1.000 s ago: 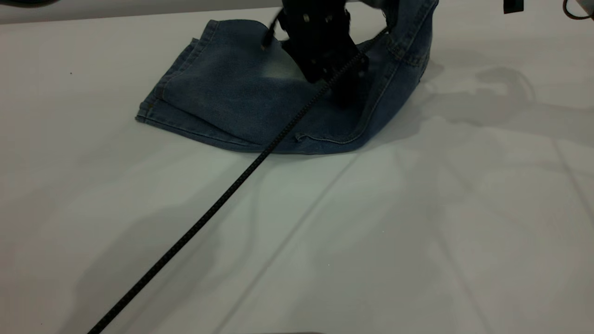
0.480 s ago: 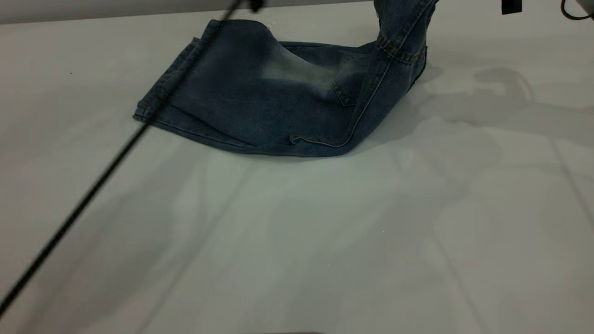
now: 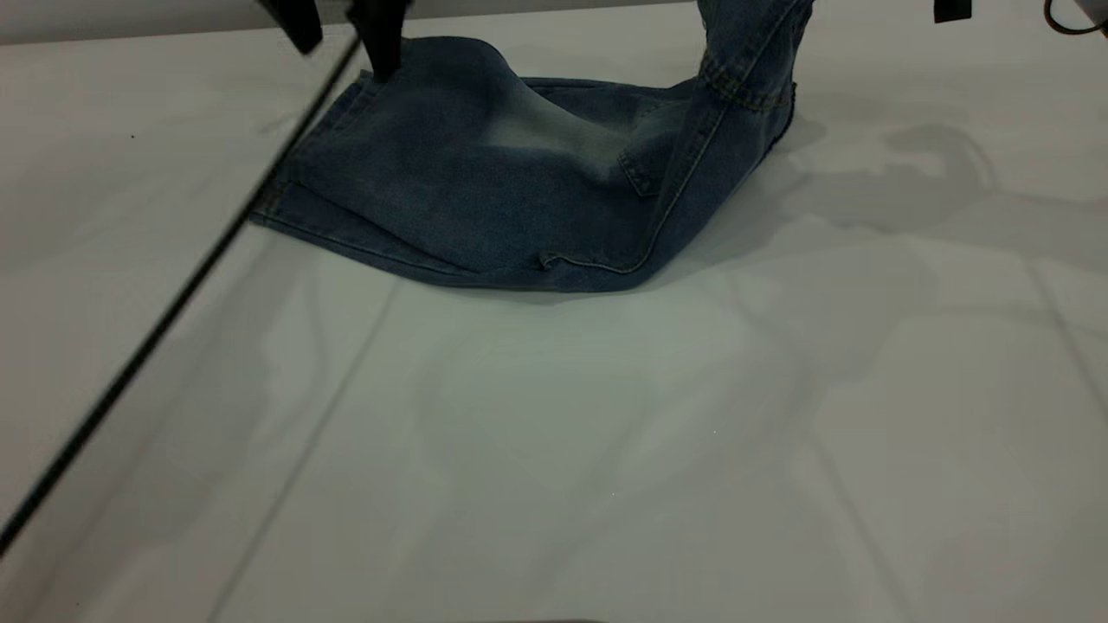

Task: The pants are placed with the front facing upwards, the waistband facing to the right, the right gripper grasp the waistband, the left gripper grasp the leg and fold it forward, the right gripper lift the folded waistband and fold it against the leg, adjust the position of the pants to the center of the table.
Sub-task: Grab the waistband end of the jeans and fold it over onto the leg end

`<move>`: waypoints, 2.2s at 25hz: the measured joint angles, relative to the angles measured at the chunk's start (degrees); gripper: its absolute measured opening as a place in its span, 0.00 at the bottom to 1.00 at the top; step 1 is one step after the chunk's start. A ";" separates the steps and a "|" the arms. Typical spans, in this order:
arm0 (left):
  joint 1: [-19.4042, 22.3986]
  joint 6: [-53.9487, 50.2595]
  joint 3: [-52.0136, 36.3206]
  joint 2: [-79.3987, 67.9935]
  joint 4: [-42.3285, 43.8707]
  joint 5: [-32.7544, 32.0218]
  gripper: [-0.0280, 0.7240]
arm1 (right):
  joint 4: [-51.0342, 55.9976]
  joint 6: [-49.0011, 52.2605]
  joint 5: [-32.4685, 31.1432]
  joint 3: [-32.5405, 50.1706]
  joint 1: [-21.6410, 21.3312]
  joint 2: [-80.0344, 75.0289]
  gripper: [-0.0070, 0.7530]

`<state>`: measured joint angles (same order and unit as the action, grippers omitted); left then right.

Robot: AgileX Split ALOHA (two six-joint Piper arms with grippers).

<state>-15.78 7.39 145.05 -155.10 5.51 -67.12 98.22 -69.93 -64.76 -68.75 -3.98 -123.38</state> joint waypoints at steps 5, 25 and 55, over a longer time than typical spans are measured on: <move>0.00 -0.23 0.00 -3.51 -0.61 0.00 0.82 | 2.28 0.18 -0.06 -0.20 0.12 0.00 0.08; 0.00 -2.31 1.75 -4.30 -2.57 0.00 0.82 | 2.37 6.25 19.99 -18.22 19.08 0.00 0.08; 2.88 -0.90 10.91 13.37 -4.25 0.00 0.82 | 4.64 -3.33 33.24 -31.31 32.65 -17.15 0.40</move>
<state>-12.90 6.49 155.97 -141.73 1.26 -67.12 102.86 -73.27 -31.52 -100.06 28.67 -140.53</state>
